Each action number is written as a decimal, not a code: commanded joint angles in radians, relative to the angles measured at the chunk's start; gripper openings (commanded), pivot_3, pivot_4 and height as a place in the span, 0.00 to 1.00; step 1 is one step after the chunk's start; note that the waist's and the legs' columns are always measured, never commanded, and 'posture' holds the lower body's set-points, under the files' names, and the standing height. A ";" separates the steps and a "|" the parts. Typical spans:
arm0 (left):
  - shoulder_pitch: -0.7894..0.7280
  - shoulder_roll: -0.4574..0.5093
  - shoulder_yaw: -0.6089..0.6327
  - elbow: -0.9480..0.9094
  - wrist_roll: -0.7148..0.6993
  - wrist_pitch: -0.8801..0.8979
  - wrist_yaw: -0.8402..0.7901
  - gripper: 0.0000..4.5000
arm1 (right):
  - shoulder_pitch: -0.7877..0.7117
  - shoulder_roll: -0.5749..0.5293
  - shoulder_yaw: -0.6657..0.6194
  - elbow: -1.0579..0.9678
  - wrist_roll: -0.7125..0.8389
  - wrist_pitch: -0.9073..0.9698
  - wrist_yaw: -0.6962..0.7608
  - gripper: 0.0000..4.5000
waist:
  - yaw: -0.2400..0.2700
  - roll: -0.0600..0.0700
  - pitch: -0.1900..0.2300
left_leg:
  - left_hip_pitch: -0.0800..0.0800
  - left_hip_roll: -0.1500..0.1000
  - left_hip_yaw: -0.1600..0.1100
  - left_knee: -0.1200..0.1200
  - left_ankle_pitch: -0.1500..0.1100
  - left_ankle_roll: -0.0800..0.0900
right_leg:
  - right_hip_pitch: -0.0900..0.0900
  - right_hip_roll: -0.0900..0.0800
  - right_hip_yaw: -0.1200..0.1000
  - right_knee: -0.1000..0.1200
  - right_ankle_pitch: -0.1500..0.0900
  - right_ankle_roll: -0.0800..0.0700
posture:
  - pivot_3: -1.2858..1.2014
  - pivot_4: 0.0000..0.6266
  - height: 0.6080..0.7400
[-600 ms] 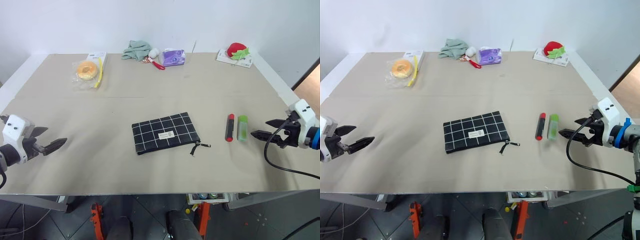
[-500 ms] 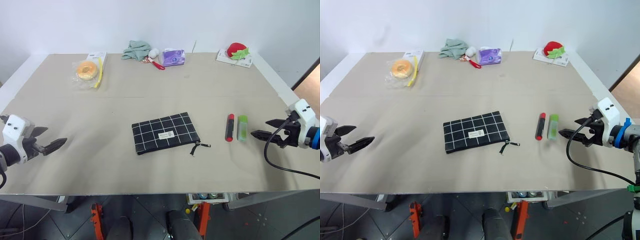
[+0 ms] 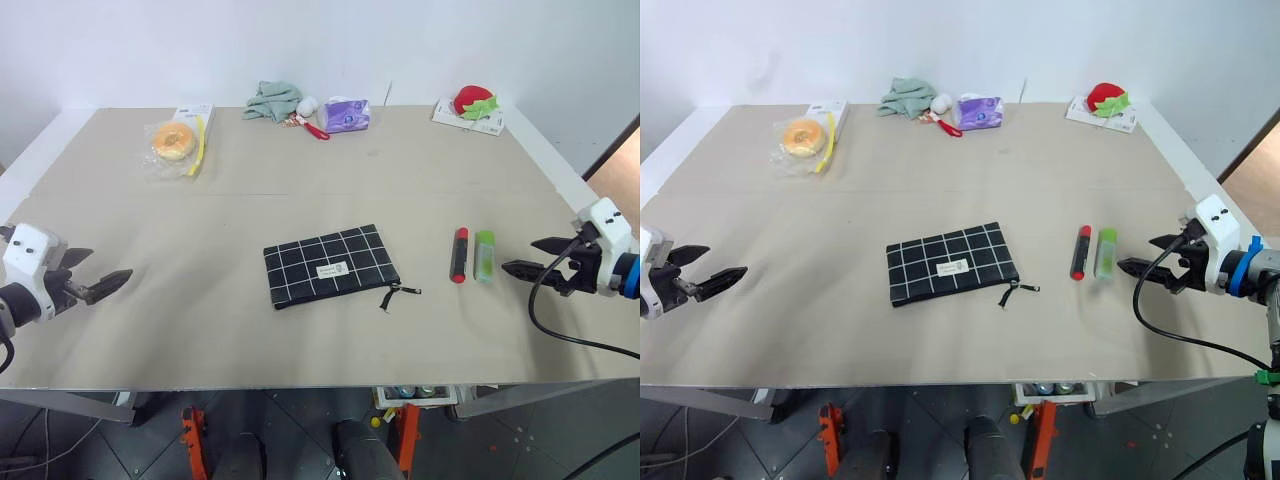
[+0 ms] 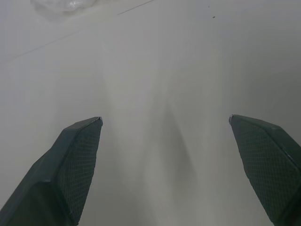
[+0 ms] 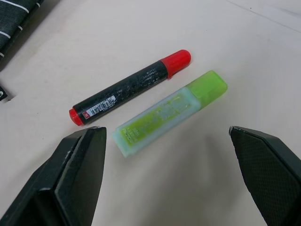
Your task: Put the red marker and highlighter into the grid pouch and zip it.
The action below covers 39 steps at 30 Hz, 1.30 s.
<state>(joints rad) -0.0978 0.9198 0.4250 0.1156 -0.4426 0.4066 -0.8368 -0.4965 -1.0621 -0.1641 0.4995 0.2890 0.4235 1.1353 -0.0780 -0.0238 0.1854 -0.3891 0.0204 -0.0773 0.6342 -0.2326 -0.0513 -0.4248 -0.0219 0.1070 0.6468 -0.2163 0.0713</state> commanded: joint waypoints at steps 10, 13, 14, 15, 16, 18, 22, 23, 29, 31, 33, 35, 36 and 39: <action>-0.031 0.002 0.028 0.000 -0.001 0.005 0.004 0.99 | 0.015 -0.021 -0.051 -0.005 0.018 -0.011 0.007 1.00 | 0.000 0.000 0.000 | 0.000 0.000 0.000 0.000 0.000 0.000 | 0.000 0.000 0.000 0.000 0.000 0.000 | 0.52 0.24 0.99; -0.040 -0.004 0.026 0.012 0.001 -0.003 0.006 0.99 | 0.009 -0.017 -0.058 0.000 0.021 -0.018 0.006 1.00 | 0.000 0.000 0.000 | 0.000 0.000 0.000 0.000 0.000 0.000 | 0.000 0.000 0.000 0.000 0.000 0.000 | 0.52 0.24 0.99; -0.043 -0.007 0.024 0.015 0.000 -0.005 0.004 0.99 | 0.006 -0.015 -0.061 0.001 0.023 -0.020 0.006 1.00 | 0.000 0.000 0.000 | 0.000 0.000 0.000 0.000 0.000 0.000 | 0.000 0.000 0.000 0.000 0.000 0.000 | 0.52 0.24 0.99; -0.047 -0.011 0.024 0.015 -0.005 -0.005 0.002 0.99 | 0.002 -0.012 -0.065 -0.004 0.030 -0.016 0.010 1.00 | 0.000 0.000 0.000 | 0.000 0.000 0.000 0.000 0.000 0.000 | 0.000 0.000 0.000 0.000 0.000 0.000 | 0.52 0.24 0.99; -0.051 -0.015 0.024 0.014 -0.009 -0.002 0.000 0.99 | 0.000 -0.010 -0.069 -0.011 0.038 -0.010 0.015 1.00 | 0.000 0.000 0.000 | 0.000 0.000 0.000 0.000 0.000 0.000 | 0.000 0.000 0.000 0.000 0.001 0.000 | 0.52 0.24 0.99; -0.068 -0.026 0.011 0.015 -0.001 -0.022 0.002 0.99 | -0.009 0.011 -0.099 -0.078 0.093 0.021 0.020 1.00 | 0.000 0.000 0.000 | 0.000 0.000 0.000 0.000 0.000 0.000 | 0.000 0.000 0.000 0.000 0.001 0.000 | 0.52 0.24 0.99; -0.119 -0.052 -0.011 0.023 0.009 -0.066 0.001 1.00 | -0.016 0.068 -0.123 -0.230 0.174 0.101 -0.014 0.60 | 0.000 0.000 0.000 | 0.001 0.001 0.000 0.001 0.000 0.000 | 0.001 0.002 0.000 0.001 0.002 0.000 | 0.52 0.24 0.99; -0.133 -0.058 -0.017 0.027 0.012 -0.078 0.001 1.00 | -0.014 0.083 -0.123 -0.271 0.189 0.122 -0.027 0.47 | 0.000 0.000 0.000 | 0.001 0.002 0.000 0.002 0.000 0.000 | 0.001 0.002 0.000 0.001 0.002 0.000 | 0.52 0.24 0.99; -0.308 -0.179 -0.196 0.072 0.122 -0.345 -0.050 1.00 | -0.030 0.409 0.035 -0.540 0.155 0.227 -0.350 0.00 | 0.002 -0.003 -0.003 | 0.002 0.003 -0.002 0.003 0.001 -0.002 | 0.003 0.005 0.001 0.001 0.005 0.000 | 0.52 0.24 0.99; -0.333 -0.214 -0.257 0.084 0.172 -0.442 -0.066 1.00 | -0.013 0.484 0.081 -0.563 0.117 0.232 -0.424 0.00 | 0.002 -0.003 -0.003 | 0.001 0.003 -0.003 0.003 0.002 -0.002 | 0.002 0.005 0.001 0.001 0.006 -0.001 | 0.52 0.24 0.99; -0.345 -0.240 -0.298 0.113 0.218 -0.553 -0.071 1.00 | 0.006 0.524 0.123 -0.567 0.078 0.236 -0.473 0.00 | 0.004 -0.003 -0.003 | 0.000 0.002 -0.003 0.003 0.002 -0.002 | 0.002 0.005 0.001 0.001 0.009 -0.006 | 0.52 0.24 0.99; -0.353 -0.251 -0.348 0.157 0.295 -0.719 -0.071 1.00 | 0.034 0.535 0.182 -0.554 0.025 0.238 -0.504 0.00 | 0.005 -0.003 -0.003 | -0.002 0.001 -0.003 0.003 0.002 -0.002 | 0.000 0.004 0.001 0.001 0.009 -0.006 | 0.52 0.24 0.99; -0.356 -0.252 -0.364 0.177 0.319 -0.775 -0.071 1.00 | 0.041 0.536 0.198 -0.549 0.011 0.241 -0.513 0.00 | 0.006 -0.003 -0.003 | -0.002 0.001 -0.003 0.003 0.001 -0.002 | 0.000 0.004 0.001 0.001 0.009 -0.006 | 0.52 0.24 0.99; -0.385 -0.245 -0.426 0.270 0.410 -0.994 -0.070 1.00 | 0.061 0.522 0.237 -0.512 -0.038 0.259 -0.527 0.00 | 0.007 -0.003 -0.003 | -0.002 0.001 -0.003 0.002 0.001 -0.001 | 0.000 0.003 0.000 0.000 0.008 -0.006 | 0.52 0.24 0.99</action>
<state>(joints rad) -0.4559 0.6653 0.0128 0.3622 -0.0787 -0.4567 -0.9096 -0.4436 -0.5254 0.0567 -0.0232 0.2830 0.6661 0.6208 -0.0714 -0.0269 0.1823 -0.3911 0.0214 -0.0805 0.6364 -0.2316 -0.0528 -0.4242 -0.0188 0.1074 0.6472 -0.2080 0.0653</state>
